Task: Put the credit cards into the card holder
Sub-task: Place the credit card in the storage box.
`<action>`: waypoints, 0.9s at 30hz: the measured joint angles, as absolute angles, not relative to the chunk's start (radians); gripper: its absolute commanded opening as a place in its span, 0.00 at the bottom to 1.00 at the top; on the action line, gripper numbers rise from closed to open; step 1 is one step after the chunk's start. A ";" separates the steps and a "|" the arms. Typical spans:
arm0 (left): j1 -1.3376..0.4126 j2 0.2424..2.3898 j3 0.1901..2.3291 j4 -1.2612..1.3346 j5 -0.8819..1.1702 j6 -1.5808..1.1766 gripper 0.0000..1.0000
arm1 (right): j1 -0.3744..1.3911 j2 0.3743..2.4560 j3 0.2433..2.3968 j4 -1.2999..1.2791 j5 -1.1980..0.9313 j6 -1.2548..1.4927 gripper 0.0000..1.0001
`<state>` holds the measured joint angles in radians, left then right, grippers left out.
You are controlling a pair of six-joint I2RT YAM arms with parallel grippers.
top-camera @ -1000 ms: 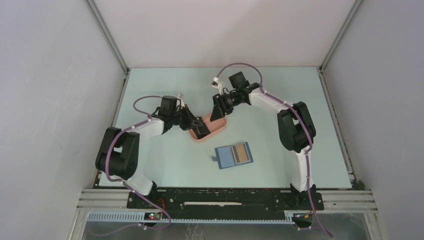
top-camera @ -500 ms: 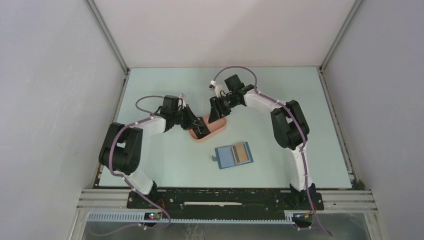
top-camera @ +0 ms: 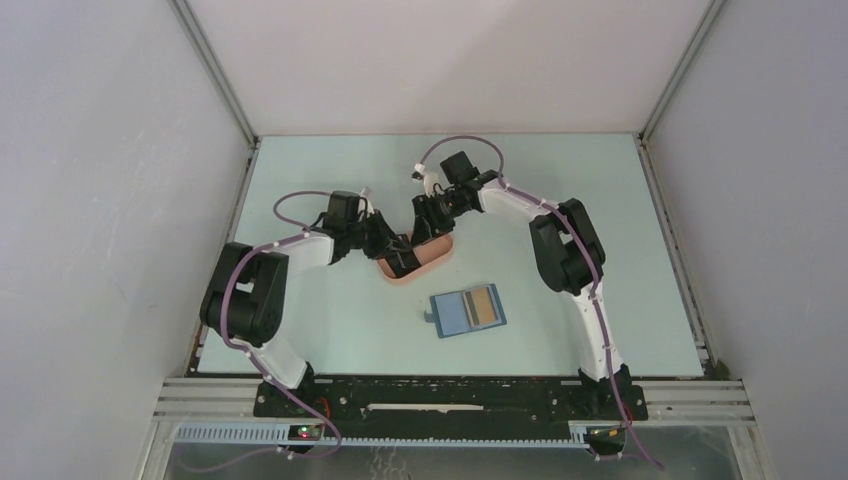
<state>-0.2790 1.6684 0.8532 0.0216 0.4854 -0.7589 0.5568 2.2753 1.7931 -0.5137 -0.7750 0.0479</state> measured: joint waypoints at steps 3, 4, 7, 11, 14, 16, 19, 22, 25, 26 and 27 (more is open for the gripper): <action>-0.279 1.676 0.853 0.024 0.485 -0.759 0.17 | 0.557 2.289 1.795 -0.519 -0.775 0.052 0.57; -0.279 1.679 0.853 0.025 0.486 -0.759 0.17 | 0.557 2.293 1.795 -0.522 -0.775 0.052 0.57; -0.279 1.686 0.853 0.028 0.486 -0.759 0.17 | 0.557 2.303 1.795 -0.531 -0.775 0.054 0.56; -0.279 1.689 0.853 0.030 0.486 -0.759 0.16 | 0.557 2.309 1.795 -0.540 -0.775 0.055 0.56; -0.279 1.689 0.853 0.036 0.486 -0.759 0.03 | 0.557 2.309 1.795 -0.540 -0.775 0.055 0.57; -0.279 1.689 0.853 0.038 0.487 -0.761 0.00 | 0.557 2.309 1.795 -0.541 -0.775 0.055 0.56; -0.279 1.689 0.853 0.042 0.489 -0.759 0.00 | 0.557 2.309 1.795 -0.541 -0.775 0.055 0.56; -0.279 1.689 0.852 0.043 0.487 -0.759 0.00 | 0.557 2.309 1.795 -0.541 -0.775 0.054 0.56; -0.279 1.689 0.850 0.043 0.481 -0.759 0.00 | 0.557 2.309 1.795 -0.541 -0.775 0.052 0.59; -0.279 1.686 0.848 0.043 0.479 -0.758 0.00 | 0.556 2.309 1.795 -0.541 -0.776 0.050 0.60; -0.279 1.679 0.844 0.043 0.474 -0.755 0.00 | 0.553 2.308 1.795 -0.543 -0.776 0.046 0.60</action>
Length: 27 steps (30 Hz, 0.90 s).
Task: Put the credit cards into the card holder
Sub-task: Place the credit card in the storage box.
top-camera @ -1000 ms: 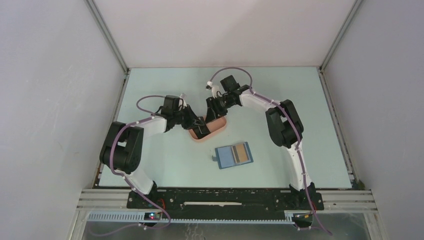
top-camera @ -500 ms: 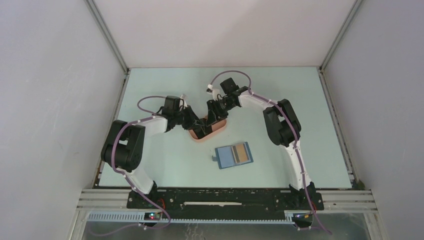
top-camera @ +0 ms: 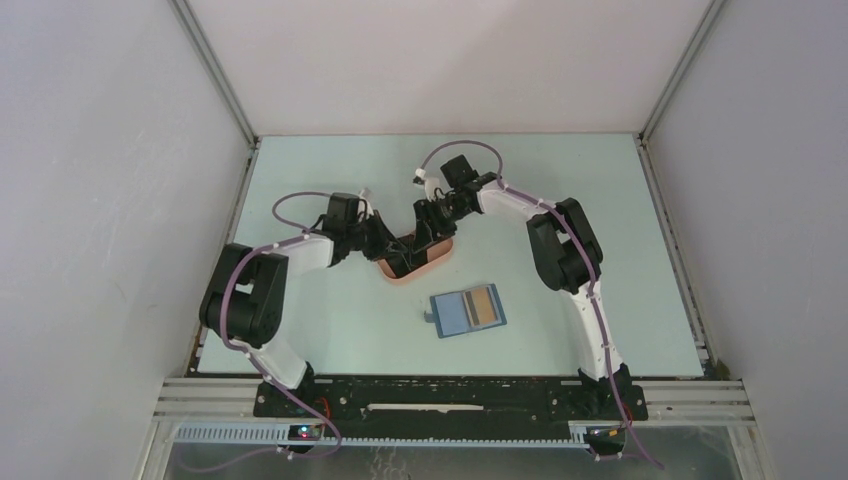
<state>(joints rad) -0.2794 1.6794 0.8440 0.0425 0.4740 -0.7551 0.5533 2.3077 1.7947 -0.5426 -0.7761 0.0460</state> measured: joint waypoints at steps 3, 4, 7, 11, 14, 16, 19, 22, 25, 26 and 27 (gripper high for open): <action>-0.279 1.626 0.814 0.037 0.449 -0.733 0.00 | 0.544 2.294 1.794 -0.554 -0.779 0.018 0.63; -0.279 1.594 0.801 0.033 0.438 -0.720 0.00 | 0.542 2.283 1.787 -0.562 -0.780 -0.003 0.63; -0.279 1.457 0.757 0.024 0.395 -0.669 0.00 | 0.530 2.210 1.770 -0.590 -0.787 -0.065 0.64; -0.280 1.254 0.701 0.052 0.353 -0.592 0.00 | 0.515 2.072 1.752 -0.626 -0.805 -0.180 0.64; -0.297 1.122 0.633 0.115 0.336 -0.540 0.00 | 0.505 1.950 1.720 -0.654 -0.826 -0.270 0.63; -0.326 1.055 0.585 0.162 0.331 -0.512 0.00 | 0.499 1.870 1.689 -0.678 -0.836 -0.329 0.63; -0.396 0.960 0.512 0.231 0.327 -0.485 0.00 | 0.495 1.753 1.616 -0.697 -0.840 -0.399 0.68; -0.474 0.882 0.454 0.310 0.327 -0.472 0.00 | 0.491 1.582 1.468 -0.691 -0.814 -0.454 0.98; -0.553 0.851 0.427 0.361 0.329 -0.471 0.00 | 0.484 1.410 1.330 -0.681 -0.785 -0.479 1.00; -0.579 0.841 0.411 0.390 0.334 -0.472 0.00 | 0.478 1.357 1.290 -0.671 -0.791 -0.474 1.00; -0.604 0.835 0.391 0.422 0.338 -0.478 0.00 | 0.469 1.322 1.262 -0.670 -0.815 -0.476 1.00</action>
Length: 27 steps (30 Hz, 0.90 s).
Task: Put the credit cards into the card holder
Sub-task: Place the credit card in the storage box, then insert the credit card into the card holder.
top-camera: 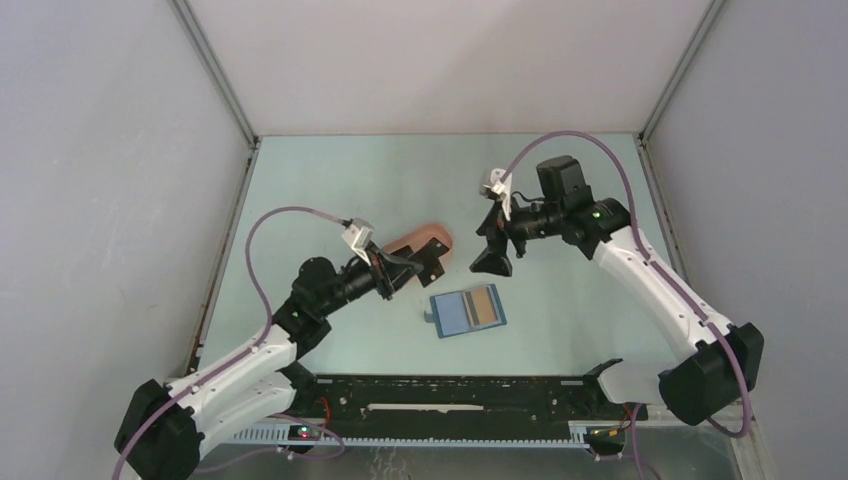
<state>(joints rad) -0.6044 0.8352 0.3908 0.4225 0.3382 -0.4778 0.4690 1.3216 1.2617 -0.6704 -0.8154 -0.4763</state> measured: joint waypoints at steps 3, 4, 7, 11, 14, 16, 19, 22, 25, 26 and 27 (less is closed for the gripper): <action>-0.666 0.839 0.327 0.513 0.348 -0.500 0.00 | 0.430 1.285 1.196 -0.672 -0.913 -0.498 0.98; -0.688 0.844 0.299 0.547 0.348 -0.511 0.00 | 0.420 1.287 1.174 -0.673 -0.940 -0.510 0.97; -0.752 0.879 0.221 0.654 0.345 -0.540 0.00 | 0.394 1.310 1.086 -0.683 -1.015 -0.572 0.93; -0.842 0.967 0.147 0.803 0.320 -0.554 0.00 | 0.381 1.363 1.023 -0.711 -1.093 -0.681 0.79; -0.889 1.068 0.136 0.916 0.296 -0.561 0.00 | 0.376 1.439 1.017 -0.746 -1.171 -0.778 0.75; -0.902 1.166 0.136 1.030 0.284 -0.574 0.00 | 0.372 1.502 1.016 -0.769 -1.214 -0.831 0.74; -0.905 1.328 0.137 1.191 0.271 -0.605 0.00 | 0.369 1.555 1.010 -0.775 -1.242 -0.847 0.74; -0.905 1.448 0.139 1.277 0.268 -0.633 0.00 | 0.369 1.567 1.008 -0.773 -1.249 -0.842 0.72; -0.905 1.500 0.146 1.329 0.268 -0.657 0.00 | 0.369 1.568 1.008 -0.766 -1.257 -0.832 0.67; -0.905 1.504 0.150 1.338 0.268 -0.660 0.00 | 0.369 1.570 1.008 -0.764 -1.258 -0.825 0.65; -0.906 1.506 0.156 1.353 0.268 -0.665 0.00 | 0.371 1.571 1.008 -0.759 -1.258 -0.819 0.64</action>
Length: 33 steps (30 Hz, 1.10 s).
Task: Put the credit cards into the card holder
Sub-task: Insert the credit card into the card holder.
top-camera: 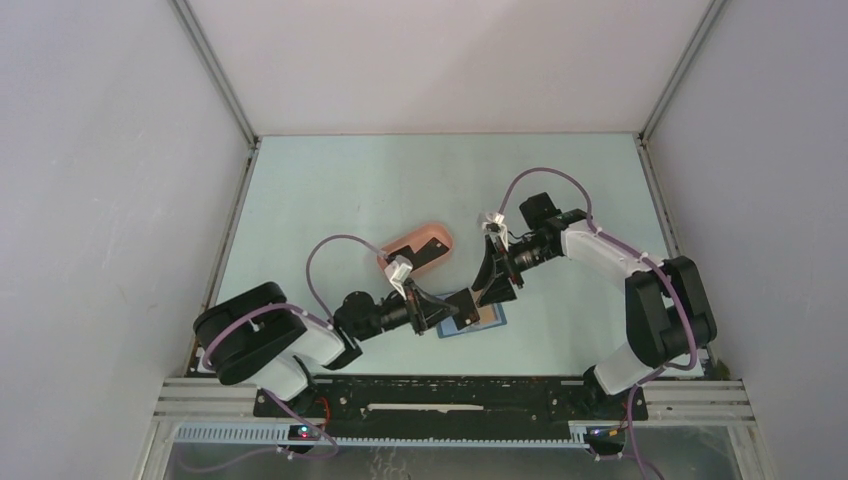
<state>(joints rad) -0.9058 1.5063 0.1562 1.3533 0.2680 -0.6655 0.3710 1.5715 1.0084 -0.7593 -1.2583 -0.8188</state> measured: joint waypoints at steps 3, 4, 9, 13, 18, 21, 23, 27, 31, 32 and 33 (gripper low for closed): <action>-0.906 1.512 0.181 1.391 0.272 -0.679 0.00 | 0.392 1.578 1.008 -0.739 -1.251 -0.796 0.59; -0.906 1.518 0.189 1.401 0.274 -0.682 0.00 | 0.403 1.580 1.008 -0.731 -1.243 -0.789 0.56; -0.908 1.540 0.200 1.419 0.281 -0.685 0.00 | 0.459 1.599 1.013 -0.739 -1.233 -0.794 0.26; -0.908 1.540 0.200 1.423 0.281 -0.684 0.08 | 0.473 1.627 1.041 -0.799 -1.230 -0.841 0.00; -0.898 1.509 0.195 1.424 0.295 -0.682 0.29 | 0.482 1.630 1.061 -0.850 -1.224 -0.889 0.00; -0.865 1.470 0.190 1.428 0.340 -0.685 0.30 | 0.501 1.630 1.067 -0.876 -1.208 -0.913 0.00; -0.839 1.450 0.189 1.430 0.376 -0.687 0.30 | 0.521 1.630 1.070 -0.883 -1.199 -0.920 0.00; -0.816 1.423 0.189 1.404 0.439 -0.691 0.30 | 0.551 1.632 1.076 -0.898 -1.187 -0.923 0.00; -0.816 1.393 0.189 1.348 0.500 -0.688 0.30 | 0.551 1.633 1.084 -0.901 -1.187 -0.922 0.00; -0.816 1.384 0.189 1.330 0.511 -0.684 0.29 | 0.549 1.633 1.086 -0.902 -1.187 -0.922 0.00; -0.816 1.374 0.189 1.310 0.519 -0.680 0.29 | 0.546 1.633 1.086 -0.902 -1.188 -0.922 0.00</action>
<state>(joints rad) -0.8158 1.3735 0.1890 1.3102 0.5190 -0.6804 0.5461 1.6329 1.0859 -0.9020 -1.1877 -0.9222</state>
